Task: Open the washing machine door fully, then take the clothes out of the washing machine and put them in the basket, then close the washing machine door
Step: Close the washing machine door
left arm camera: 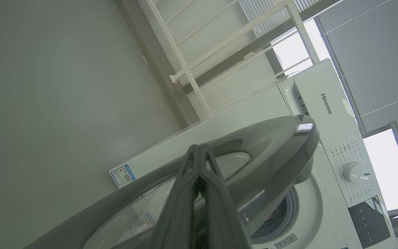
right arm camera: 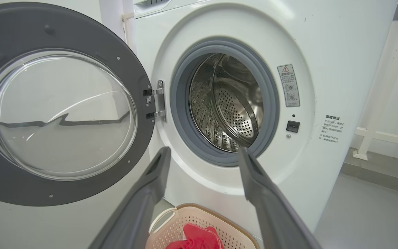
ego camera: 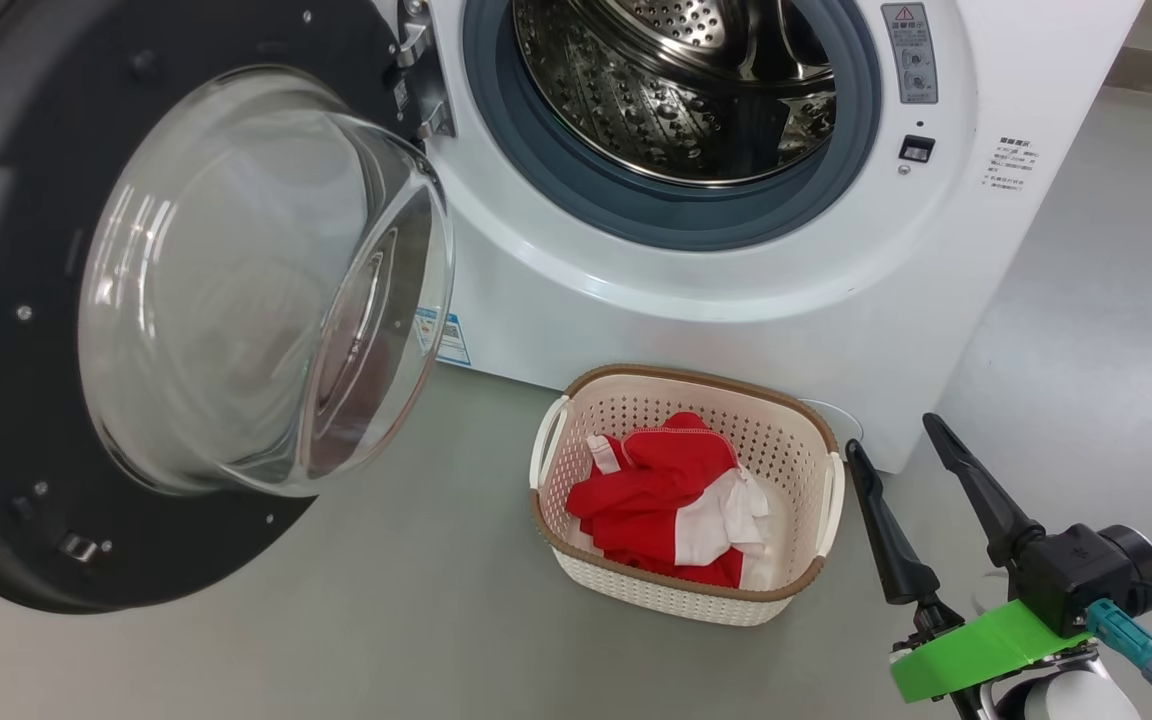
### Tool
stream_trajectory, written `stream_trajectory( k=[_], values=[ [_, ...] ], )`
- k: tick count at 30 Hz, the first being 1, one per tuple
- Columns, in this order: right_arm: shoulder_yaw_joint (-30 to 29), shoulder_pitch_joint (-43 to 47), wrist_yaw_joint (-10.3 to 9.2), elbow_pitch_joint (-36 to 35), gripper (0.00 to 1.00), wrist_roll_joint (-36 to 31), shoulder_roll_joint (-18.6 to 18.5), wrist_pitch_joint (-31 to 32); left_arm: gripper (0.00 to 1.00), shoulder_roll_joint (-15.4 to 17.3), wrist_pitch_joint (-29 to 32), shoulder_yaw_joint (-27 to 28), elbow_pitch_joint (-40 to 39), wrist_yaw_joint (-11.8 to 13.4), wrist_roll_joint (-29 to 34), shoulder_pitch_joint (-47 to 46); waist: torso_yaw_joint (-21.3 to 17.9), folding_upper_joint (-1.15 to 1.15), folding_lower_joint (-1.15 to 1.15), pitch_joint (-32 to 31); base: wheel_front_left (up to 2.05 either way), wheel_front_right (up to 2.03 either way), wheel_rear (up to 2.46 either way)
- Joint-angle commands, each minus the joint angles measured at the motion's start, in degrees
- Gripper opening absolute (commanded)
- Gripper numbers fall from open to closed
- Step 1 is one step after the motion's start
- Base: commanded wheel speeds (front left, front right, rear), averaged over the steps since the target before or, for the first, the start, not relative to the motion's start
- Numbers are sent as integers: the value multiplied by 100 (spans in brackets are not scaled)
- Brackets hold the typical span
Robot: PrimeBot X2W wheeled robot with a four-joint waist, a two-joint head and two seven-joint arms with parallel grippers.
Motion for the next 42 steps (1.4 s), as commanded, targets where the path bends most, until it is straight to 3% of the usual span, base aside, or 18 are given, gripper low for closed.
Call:
stream_trajectory(
  k=[1,9,20,33,42],
  values=[
    [133,-48,20,-128,100,17,-2,-37,0,30,189,-61,-237,-84,-44,171,6,0,0,-4,0,0,0],
    [123,-51,20,-128,100,34,27,-37,0,-416,715,-5,-1095,91,-404,475,-11,0,0,-23,0,0,0],
    [88,-81,20,-151,100,29,50,-37,0,-961,1416,125,-2266,650,-997,785,-71,0,0,40,0,0,0],
    [54,-105,20,-155,100,37,88,-37,0,-1184,1813,-343,-3255,943,-1420,1340,-114,0,0,95,0,0,0],
    [74,-152,20,-156,100,68,102,-37,0,-1196,1567,-1006,-3717,1263,-2401,1671,-158,0,0,138,0,0,0]
  ],
)
